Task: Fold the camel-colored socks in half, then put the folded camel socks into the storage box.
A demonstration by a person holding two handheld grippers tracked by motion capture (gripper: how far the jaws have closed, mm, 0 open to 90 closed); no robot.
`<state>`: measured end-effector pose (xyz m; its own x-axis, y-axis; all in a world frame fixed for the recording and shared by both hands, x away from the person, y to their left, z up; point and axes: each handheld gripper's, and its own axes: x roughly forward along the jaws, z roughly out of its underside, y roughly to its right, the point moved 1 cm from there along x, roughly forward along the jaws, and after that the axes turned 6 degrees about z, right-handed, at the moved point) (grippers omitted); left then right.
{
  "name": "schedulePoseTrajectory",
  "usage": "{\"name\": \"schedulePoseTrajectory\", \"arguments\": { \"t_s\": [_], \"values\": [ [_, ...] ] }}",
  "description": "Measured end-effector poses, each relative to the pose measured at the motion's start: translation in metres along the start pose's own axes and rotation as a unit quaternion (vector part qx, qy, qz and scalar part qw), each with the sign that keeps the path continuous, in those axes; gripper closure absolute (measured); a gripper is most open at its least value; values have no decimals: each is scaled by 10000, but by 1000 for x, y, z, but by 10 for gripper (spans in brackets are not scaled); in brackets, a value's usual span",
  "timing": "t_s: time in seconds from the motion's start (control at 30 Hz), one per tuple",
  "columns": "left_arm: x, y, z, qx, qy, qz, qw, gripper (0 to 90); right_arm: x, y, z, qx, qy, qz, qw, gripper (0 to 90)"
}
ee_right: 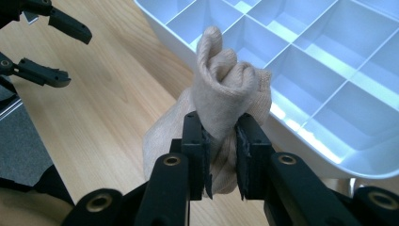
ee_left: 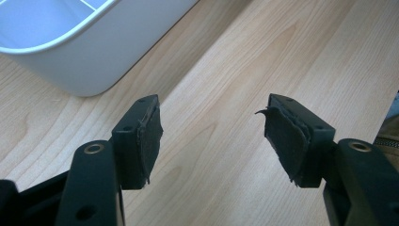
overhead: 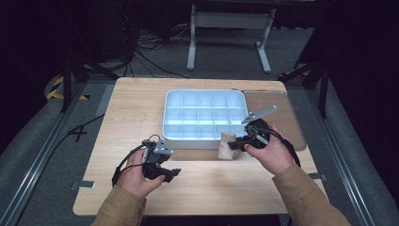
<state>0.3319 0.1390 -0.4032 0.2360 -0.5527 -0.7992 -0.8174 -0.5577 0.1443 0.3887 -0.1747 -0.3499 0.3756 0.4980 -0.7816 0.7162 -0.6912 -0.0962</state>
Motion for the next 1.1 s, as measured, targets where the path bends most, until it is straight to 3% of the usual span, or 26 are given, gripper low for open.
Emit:
{"name": "schedulePoseTrajectory", "arguments": {
  "t_s": [0.33, 0.7, 1.1],
  "values": [
    [-1, 0, 0, -3, -27, 1, 10000, 377, -3, 14, -4, 56, 22, 149, 9999, 762],
    [-1, -1, 1, -27, -6, -20, 10000, 377, -5, 43, -14, 171, -9, 419, 9990, 761],
    [-2, -2, 4, -64, 37, -33, 10000, 374, -4, 63, -23, 237, -50, 560, 9981, 759]
  ]
}}
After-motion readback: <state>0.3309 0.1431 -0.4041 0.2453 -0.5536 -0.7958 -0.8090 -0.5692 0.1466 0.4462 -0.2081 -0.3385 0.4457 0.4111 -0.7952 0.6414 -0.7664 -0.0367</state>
